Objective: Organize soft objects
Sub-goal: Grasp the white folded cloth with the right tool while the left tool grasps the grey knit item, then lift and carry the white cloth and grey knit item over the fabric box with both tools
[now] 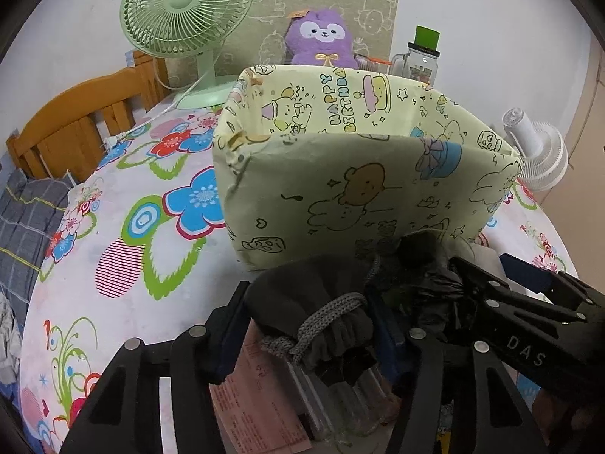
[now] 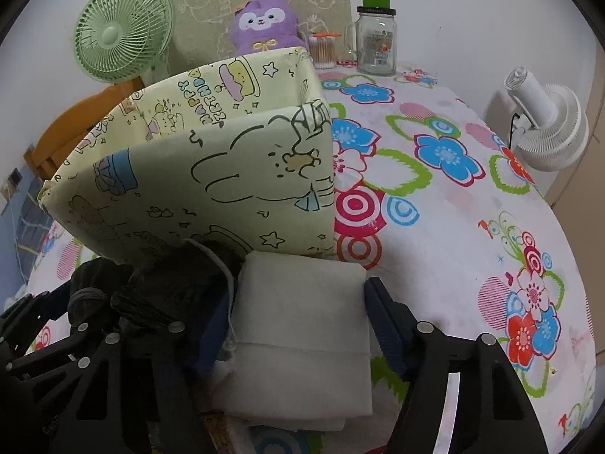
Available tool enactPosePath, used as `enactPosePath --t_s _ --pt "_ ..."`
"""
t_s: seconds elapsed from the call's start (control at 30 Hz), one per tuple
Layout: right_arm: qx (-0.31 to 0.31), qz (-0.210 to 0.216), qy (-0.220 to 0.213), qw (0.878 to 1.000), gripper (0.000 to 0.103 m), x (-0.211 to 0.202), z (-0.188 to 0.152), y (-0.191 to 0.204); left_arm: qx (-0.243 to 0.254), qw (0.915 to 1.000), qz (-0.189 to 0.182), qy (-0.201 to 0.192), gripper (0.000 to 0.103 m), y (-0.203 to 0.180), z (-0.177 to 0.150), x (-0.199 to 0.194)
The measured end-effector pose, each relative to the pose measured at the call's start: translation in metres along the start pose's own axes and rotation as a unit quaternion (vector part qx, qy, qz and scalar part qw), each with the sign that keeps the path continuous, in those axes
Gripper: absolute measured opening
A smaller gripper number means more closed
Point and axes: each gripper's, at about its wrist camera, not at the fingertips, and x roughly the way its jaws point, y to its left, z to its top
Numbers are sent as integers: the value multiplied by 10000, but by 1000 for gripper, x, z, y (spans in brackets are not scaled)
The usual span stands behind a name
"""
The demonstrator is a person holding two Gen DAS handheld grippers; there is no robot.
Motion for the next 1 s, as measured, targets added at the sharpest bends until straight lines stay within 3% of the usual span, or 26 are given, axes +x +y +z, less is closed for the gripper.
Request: enactPosePath --t_s 0.27,1.0 --pt "-14 21 -106 9999 61 -8 -1 1 44 10000 44 -50 55 -2 1 -5" --pt "57 67 -715 9974 61 -63 3 -2 84 9984 84 -545 54 -9 6 -47"
